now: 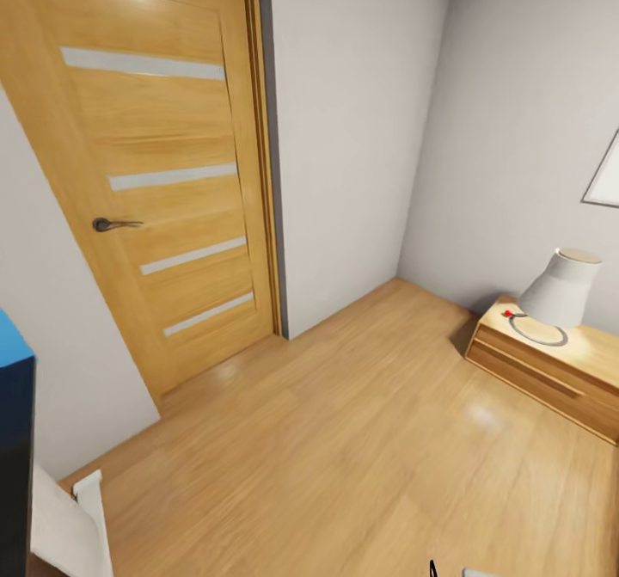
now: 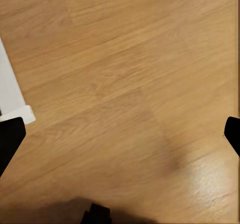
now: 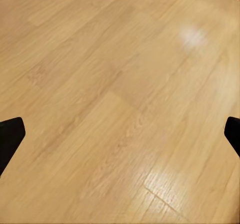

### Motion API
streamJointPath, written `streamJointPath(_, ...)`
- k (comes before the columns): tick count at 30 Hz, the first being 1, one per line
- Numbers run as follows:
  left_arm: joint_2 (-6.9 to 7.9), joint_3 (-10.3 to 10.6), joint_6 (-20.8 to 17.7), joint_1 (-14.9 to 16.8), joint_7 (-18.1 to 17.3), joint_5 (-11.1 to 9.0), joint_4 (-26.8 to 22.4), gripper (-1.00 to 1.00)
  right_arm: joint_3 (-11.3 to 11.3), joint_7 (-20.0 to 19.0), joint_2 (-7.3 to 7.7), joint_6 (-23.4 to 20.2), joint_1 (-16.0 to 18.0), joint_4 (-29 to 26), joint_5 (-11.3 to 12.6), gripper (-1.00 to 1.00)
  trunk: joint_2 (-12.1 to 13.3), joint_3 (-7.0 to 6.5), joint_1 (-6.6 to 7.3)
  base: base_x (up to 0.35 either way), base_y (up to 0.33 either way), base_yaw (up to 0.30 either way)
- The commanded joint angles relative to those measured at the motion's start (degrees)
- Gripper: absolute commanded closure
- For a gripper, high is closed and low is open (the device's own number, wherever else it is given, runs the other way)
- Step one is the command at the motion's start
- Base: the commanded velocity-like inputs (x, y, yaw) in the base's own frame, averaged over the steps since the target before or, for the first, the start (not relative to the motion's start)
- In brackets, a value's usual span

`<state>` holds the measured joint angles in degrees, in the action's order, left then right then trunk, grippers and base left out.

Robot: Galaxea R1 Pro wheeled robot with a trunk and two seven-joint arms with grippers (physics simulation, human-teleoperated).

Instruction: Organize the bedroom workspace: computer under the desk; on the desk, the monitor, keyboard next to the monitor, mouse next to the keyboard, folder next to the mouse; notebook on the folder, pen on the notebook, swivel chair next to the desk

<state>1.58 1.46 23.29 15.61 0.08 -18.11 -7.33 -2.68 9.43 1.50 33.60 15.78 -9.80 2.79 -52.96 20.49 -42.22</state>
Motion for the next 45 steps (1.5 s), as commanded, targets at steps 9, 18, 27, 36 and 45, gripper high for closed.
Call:
streamJointPath(9,0.01,0.20,0.18,0.04,0.01,-0.25,0.04,-1.00,-0.13,-0.20,-0.01,0.24,0.04,0.07,0.28,-1.00,-0.04,0.06,-0.04,0.328,-0.092,0.000)
streamJointPath(18,0.01,0.21,0.18,0.04,0.01,-0.25,0.04,-1.00,-0.10,-0.20,-0.01,0.24,0.04,0.09,0.28,-1.00,-0.04,0.06,-0.04,0.328,-0.093,0.000)
streamJointPath(27,0.01,0.70,0.18,0.04,0.01,-0.25,0.04,-1.00,-0.13,-0.17,-0.08,0.24,0.04,0.08,0.36,-1.00,-0.04,0.06,-0.04,0.328,-0.106,0.081)
streamJointPath(36,0.01,2.11,0.16,0.04,0.09,-0.33,0.04,-1.00,-0.19,-0.12,-0.03,0.24,0.04,0.00,0.37,-1.00,-0.04,0.17,-0.04,0.328,-0.122,0.247)
streamJointPath(45,0.01,2.23,0.16,0.04,0.10,-0.34,0.04,-1.00,-0.22,-0.11,-0.02,0.24,0.04,0.04,0.39,-1.00,-0.04,0.48,-0.04,0.328,-0.129,0.266)
